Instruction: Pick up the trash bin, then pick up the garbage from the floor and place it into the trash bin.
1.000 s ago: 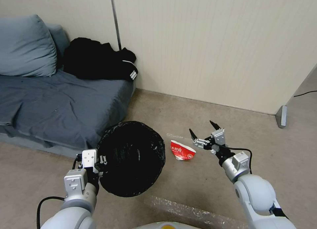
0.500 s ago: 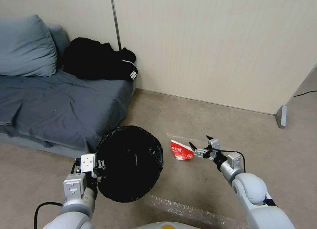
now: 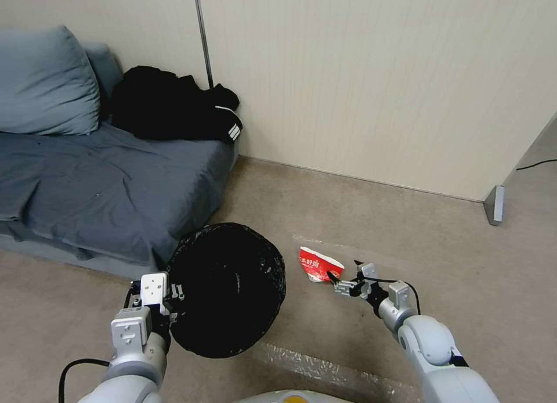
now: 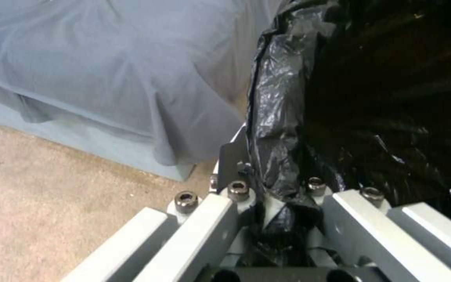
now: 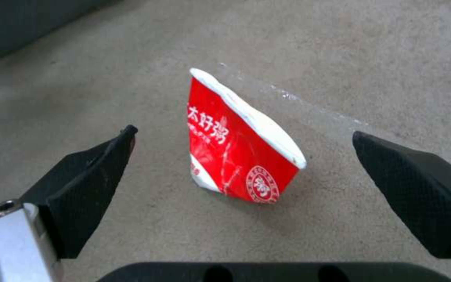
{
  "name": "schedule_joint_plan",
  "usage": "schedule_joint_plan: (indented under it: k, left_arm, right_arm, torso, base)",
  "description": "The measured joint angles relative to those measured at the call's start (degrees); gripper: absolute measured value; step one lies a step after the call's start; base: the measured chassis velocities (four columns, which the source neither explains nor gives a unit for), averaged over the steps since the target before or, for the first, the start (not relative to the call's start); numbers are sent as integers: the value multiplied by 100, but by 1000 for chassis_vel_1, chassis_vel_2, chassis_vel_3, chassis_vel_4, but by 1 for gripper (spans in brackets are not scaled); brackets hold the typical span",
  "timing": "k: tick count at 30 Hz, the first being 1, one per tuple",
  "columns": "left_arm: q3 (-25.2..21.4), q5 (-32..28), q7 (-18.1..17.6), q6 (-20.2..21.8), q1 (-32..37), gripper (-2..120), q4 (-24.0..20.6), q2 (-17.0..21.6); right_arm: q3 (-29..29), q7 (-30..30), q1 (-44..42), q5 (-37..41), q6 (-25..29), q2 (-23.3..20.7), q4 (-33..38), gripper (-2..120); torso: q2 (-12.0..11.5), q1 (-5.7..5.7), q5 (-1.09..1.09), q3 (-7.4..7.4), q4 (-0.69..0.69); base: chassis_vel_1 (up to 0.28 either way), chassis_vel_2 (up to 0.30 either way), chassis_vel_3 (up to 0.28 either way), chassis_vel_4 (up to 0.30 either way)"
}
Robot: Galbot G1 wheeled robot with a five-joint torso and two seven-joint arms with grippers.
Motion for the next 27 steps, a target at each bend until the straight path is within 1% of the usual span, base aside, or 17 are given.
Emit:
schedule_joint_plan:
  k: [9,11,17,22,24,25,27]
  left_arm:
    - [23,46,5,-31,67,0,-2,-14]
    - [21,52,6,-37,89,0,-3,-12]
    - [4,55,6,-41,129,0,-4,-7]
    - [-6,55,6,-43,140,0,-5,-6]
    - [-7,57,3,-44,144,0,-6,-7]
    - [-7,57,3,-44,144,0,-6,-7]
    - [-9,62,0,-47,152,0,-7,-8]
  right_arm:
    - [-69,-39,428,110,-10,80,-654,100]
    - [-108,-50,598,87,22,129,-923,100]
    - [-206,-92,875,-14,100,192,-1299,100]
    - [-329,-108,1192,-93,143,254,-1758,100]
    - [-375,-135,1347,-155,197,295,-2044,97]
    - [-375,-135,1347,-155,197,295,-2044,97]
    - [-394,-172,1509,-218,264,348,-2373,89]
  torso:
    - [0,0,1,0,1]
    - [0,0,0,0,1]
    - [0,0,0,0,1]
    - [0,0,-1,0,1]
    - [0,0,0,0,0]
    - [0,0,0,0,0]
    - [0,0,0,0,0]
  base:
    - [0,0,0,0]
    - [0,0,0,0]
    - [0,0,0,0]
    - [0,0,0,0]
    - [0,0,0,0]
    - [0,0,0,0]
    - [0,0,0,0]
